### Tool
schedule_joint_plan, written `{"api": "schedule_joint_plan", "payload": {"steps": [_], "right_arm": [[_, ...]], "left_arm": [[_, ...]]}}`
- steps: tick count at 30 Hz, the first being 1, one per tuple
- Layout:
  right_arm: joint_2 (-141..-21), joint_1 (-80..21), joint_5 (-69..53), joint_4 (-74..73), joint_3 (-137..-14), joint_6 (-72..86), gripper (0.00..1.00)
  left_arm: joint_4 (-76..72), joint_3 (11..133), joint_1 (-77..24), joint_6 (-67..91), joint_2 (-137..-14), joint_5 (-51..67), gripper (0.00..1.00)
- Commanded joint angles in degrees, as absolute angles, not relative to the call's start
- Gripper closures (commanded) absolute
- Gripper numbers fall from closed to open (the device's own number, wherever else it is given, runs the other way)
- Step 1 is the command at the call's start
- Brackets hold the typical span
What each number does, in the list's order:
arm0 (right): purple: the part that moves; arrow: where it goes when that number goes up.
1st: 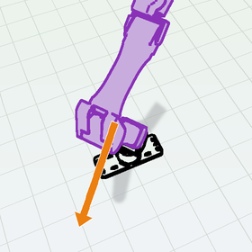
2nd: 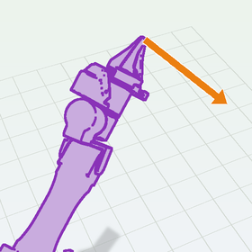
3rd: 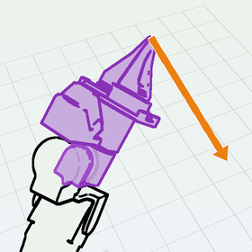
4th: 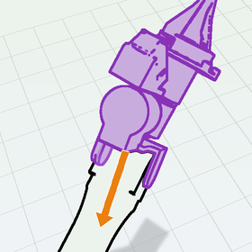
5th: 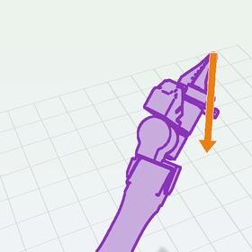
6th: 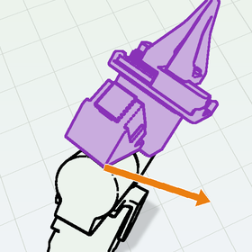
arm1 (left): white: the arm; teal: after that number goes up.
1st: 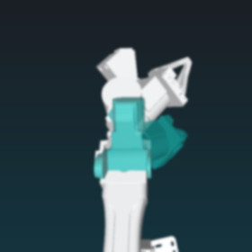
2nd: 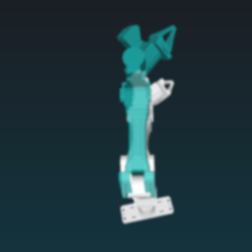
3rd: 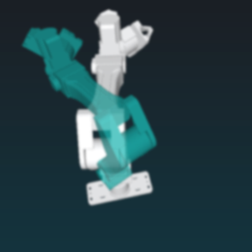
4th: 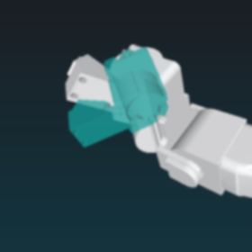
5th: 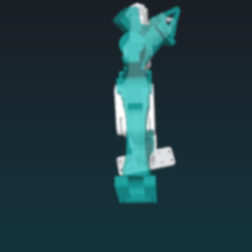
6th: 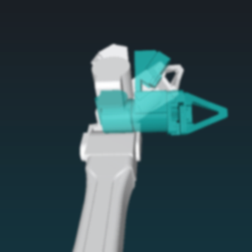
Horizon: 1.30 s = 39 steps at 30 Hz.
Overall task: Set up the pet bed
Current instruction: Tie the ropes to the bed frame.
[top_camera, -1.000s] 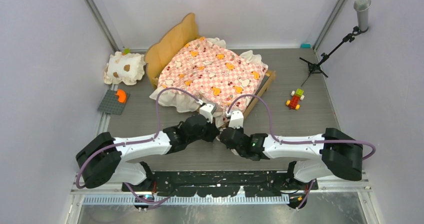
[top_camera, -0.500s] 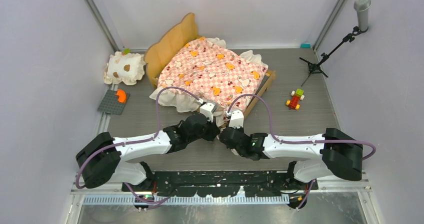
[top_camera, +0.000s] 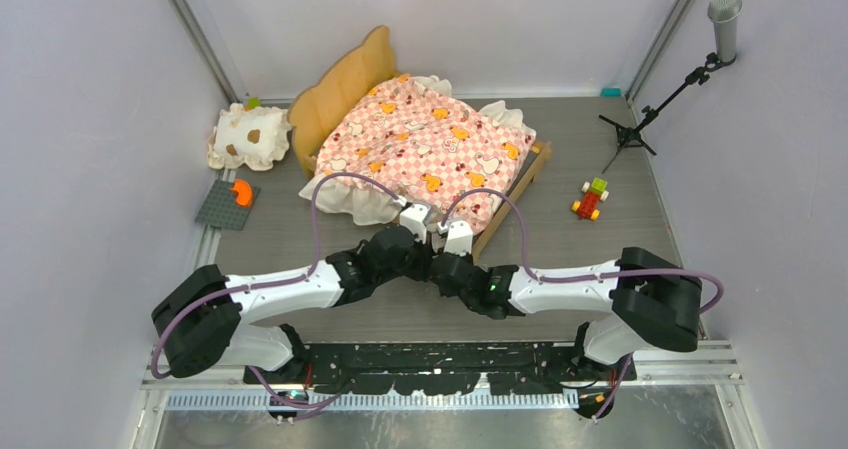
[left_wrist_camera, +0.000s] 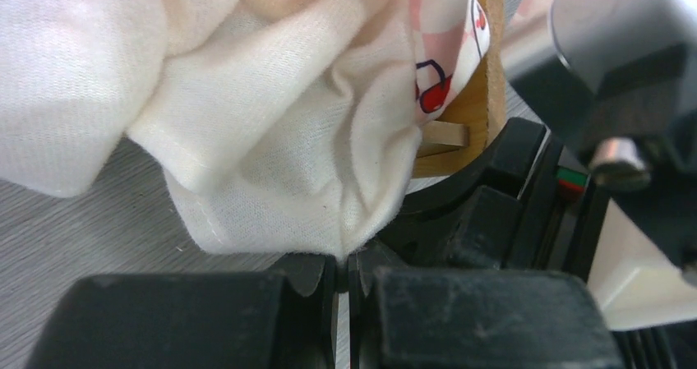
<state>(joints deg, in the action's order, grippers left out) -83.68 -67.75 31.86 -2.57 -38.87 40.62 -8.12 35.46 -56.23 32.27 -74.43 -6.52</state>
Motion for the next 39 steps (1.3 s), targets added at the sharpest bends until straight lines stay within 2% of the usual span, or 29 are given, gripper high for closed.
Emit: {"api": "schedule_joint_plan", "payload": {"steps": [1,4,6,9,22,39], "right_arm": [[-83.9,-67.67,32.11,6.14,-39.1,39.6,0.98],[-83.26,-67.61,32.15,12.14,-35.99,39.18,0.97],[-82.96,-67.59,31.48,17.39,-33.39,37.61,0.97],[-83.41,-67.64,30.5,24.51,-30.1,35.33,0.96],[-87.02,-67.64,29.95,38.61,-26.27,28.41,0.96],[-91.92,-67.65,30.6,53.04,-23.1,25.14,0.96]], "left_arm": [[-8.41,36.94,-56.07,31.47,-73.43,-6.8,1.0],[-8.14,37.0,-56.07,31.58,-73.56,-7.09,0.98],[-7.85,37.22,-56.07,31.65,-73.72,-7.37,0.91],[-7.65,37.31,-56.03,31.77,-73.76,-7.44,0.86],[-5.68,37.62,-56.03,31.91,-71.65,-8.3,0.62],[2.33,37.52,-55.8,32.14,-64.34,-14.61,0.47]]}}
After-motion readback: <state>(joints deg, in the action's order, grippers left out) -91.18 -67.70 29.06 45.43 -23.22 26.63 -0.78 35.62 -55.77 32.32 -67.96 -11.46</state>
